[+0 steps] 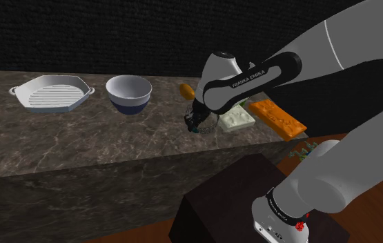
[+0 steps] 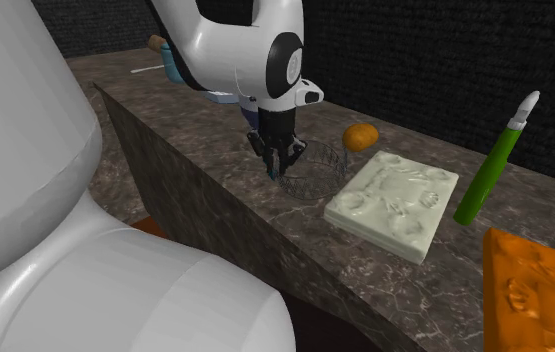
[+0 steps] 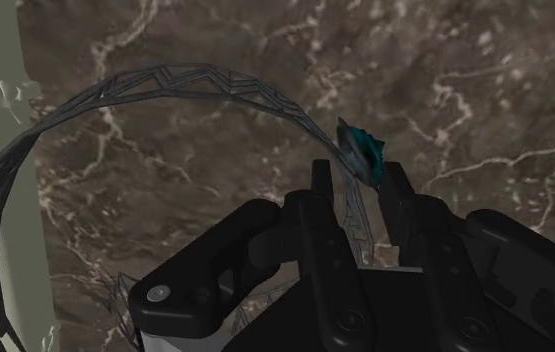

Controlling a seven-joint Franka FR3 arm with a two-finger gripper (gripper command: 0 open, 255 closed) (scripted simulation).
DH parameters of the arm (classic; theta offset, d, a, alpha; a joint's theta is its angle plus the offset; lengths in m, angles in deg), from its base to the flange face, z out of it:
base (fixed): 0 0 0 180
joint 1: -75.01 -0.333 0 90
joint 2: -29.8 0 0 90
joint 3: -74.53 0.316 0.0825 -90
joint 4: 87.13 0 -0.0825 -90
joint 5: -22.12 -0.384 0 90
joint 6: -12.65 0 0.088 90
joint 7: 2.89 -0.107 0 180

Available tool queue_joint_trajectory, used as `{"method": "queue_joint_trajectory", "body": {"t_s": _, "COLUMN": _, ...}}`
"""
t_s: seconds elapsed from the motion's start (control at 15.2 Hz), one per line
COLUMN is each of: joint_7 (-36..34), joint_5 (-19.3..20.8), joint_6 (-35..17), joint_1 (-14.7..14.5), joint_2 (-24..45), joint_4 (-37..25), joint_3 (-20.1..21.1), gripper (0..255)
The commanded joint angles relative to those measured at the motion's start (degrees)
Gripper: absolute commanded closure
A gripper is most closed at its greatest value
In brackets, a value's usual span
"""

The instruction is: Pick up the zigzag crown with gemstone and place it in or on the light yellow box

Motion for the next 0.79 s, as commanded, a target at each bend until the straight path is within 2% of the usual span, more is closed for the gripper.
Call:
{"method": "queue_joint_trajectory", "body": {"t_s": 0.0, "joint_7": 0.0, "joint_5": 0.0, "joint_6": 0.0, "joint_1": 0.0, "joint_2": 0.0, "joint_4": 0.0, "joint_3": 0.0, "gripper": 255}}
{"method": "queue_joint_trajectory", "body": {"t_s": 0.2, "joint_7": 0.0, "joint_5": 0.0, "joint_6": 0.0, "joint_1": 0.0, "joint_2": 0.0, "joint_4": 0.0, "joint_3": 0.0, "gripper": 255}}
{"method": "queue_joint_trajectory", "body": {"t_s": 0.73, "joint_7": -0.1, "joint_5": 0.0, "joint_6": 7.2, "joint_1": 0.0, "joint_2": -5.1, "joint_4": -2.1, "joint_3": -0.2, "gripper": 255}}
